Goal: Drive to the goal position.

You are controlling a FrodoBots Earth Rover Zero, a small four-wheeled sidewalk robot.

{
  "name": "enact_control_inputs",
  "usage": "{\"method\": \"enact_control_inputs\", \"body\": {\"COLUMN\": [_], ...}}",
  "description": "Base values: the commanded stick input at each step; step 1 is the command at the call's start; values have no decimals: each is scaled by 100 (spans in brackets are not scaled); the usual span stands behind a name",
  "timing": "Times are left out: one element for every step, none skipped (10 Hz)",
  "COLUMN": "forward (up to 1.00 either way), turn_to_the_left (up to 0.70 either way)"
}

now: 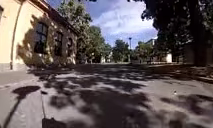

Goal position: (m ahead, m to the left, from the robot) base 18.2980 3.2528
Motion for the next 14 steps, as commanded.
{"method": "enact_control_inputs", "body": {"forward": [70, 70, 70, 70, 70, 70, 70, 70, 70, 70, 70, 70, 70, 70], "turn_to_the_left": [4, 16, 35, 35, 0, 0, 0, 0, 0, 0, 0, 0, 0, 0]}}
